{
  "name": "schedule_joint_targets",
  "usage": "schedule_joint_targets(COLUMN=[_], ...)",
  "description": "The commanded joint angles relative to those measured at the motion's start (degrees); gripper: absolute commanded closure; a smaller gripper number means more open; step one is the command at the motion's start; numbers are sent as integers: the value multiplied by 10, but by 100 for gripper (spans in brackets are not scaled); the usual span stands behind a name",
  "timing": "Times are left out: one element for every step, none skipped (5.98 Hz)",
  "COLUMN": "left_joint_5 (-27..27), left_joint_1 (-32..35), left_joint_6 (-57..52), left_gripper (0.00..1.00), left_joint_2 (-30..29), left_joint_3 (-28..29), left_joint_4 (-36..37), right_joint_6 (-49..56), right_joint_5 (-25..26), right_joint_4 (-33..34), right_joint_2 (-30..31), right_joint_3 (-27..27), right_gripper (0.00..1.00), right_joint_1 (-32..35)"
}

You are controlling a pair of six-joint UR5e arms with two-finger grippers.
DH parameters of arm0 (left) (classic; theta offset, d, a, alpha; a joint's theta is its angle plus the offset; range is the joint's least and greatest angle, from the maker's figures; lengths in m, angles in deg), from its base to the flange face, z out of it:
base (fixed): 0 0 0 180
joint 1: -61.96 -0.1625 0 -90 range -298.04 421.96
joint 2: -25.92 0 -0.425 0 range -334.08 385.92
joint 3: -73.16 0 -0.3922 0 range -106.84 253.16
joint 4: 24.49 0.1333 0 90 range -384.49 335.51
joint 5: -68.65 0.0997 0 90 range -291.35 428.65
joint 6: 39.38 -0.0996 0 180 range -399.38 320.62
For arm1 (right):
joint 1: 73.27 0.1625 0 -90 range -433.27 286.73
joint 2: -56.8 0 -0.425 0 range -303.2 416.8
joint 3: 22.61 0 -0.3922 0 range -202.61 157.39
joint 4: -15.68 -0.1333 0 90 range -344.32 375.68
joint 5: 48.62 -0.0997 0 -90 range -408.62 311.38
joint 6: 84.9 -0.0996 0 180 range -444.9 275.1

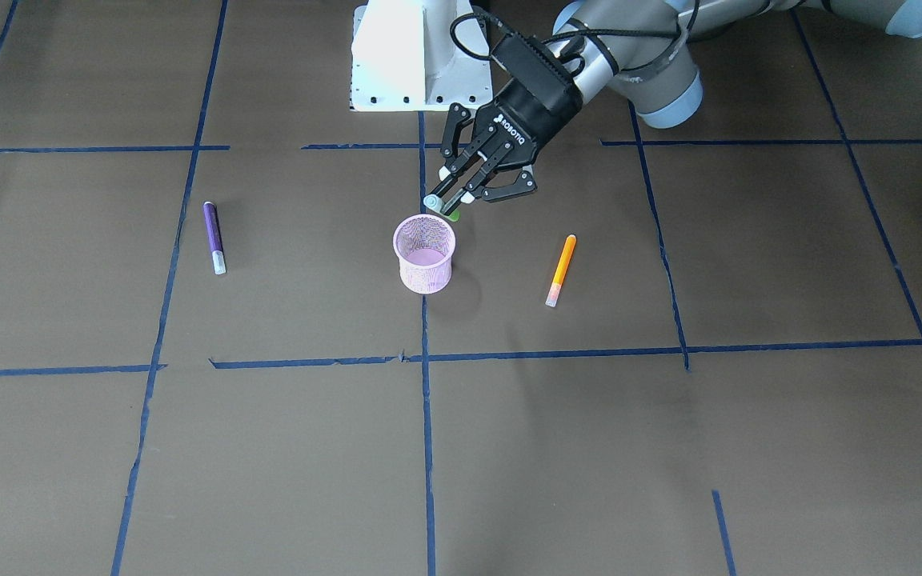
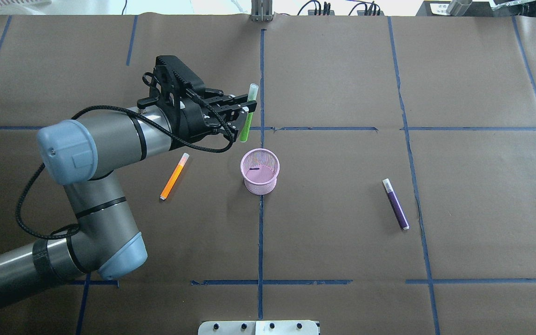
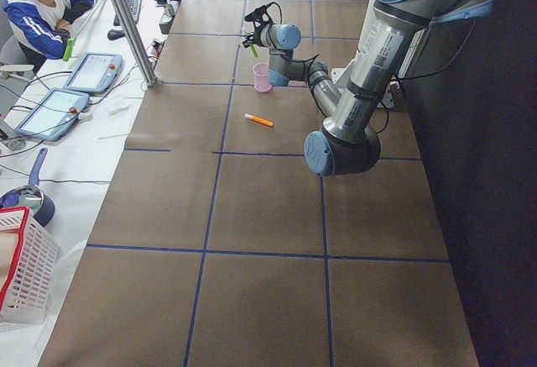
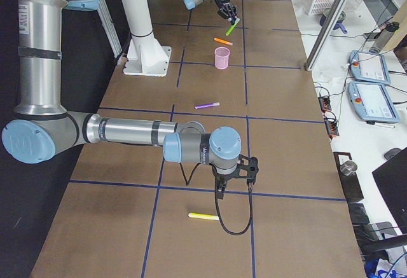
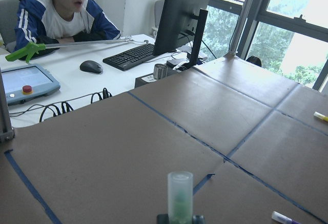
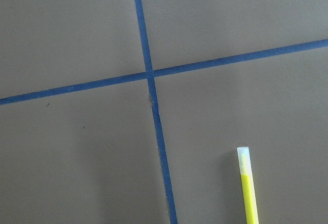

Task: Collect pens into pen holder
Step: 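Carry the green highlighter with the left gripper over the lilac cup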

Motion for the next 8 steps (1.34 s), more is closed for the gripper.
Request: schedule_joint_targets(left_joint_5=[71,85,89,94,105,102,99,102], left_joint_1=[-47,-61,-62,-62,-66,-79,-90,-90], left_joint_6=[-2,-2,-2,-2,-2,0,5,7], left_gripper=[100,100,100,100,100,97,72,18], left_joint_2=[-2,-4,-8,-10,-18,-18,-14,-18], left_joint_3=[66,81,102,112,127,126,119,105], left_joint_4=[-108,-117,-117,-118,-120,-119,-119,-122], right_joint_6=[0,1,0,0,0,0,0,0], right_joint_5=[1,1,1,1,1,1,1,1], right_joint_4=[0,0,0,0,0,0,0,0], right_joint_2=[0,0,0,0,0,0,-1,-1], right_joint_3=[-1,-1,-1,-1,-1,-1,-1,-1], right_gripper=[0,0,0,0,0,0,0,0], right_joint_1=[-1,-1,-1,-1,-1,-1,-1,-1])
